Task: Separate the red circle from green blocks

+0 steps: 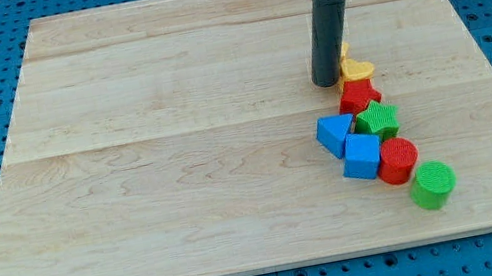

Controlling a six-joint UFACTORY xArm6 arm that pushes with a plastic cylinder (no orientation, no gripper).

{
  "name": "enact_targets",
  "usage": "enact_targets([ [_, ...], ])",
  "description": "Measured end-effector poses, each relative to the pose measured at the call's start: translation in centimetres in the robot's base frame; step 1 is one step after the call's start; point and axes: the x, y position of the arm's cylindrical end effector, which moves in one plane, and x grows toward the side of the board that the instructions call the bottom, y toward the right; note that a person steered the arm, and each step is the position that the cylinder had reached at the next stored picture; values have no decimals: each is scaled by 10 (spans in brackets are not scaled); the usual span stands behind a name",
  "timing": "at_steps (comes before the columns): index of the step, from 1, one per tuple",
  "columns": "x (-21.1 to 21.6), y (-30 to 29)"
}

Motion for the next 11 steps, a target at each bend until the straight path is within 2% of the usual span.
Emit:
enact_targets([
  [1, 26, -30],
  [3, 162, -82],
  [4, 173, 1],
  [7, 158, 49],
  [8, 145, 43],
  [9, 110, 9],
  [10, 87, -50],
  [11, 60, -64],
])
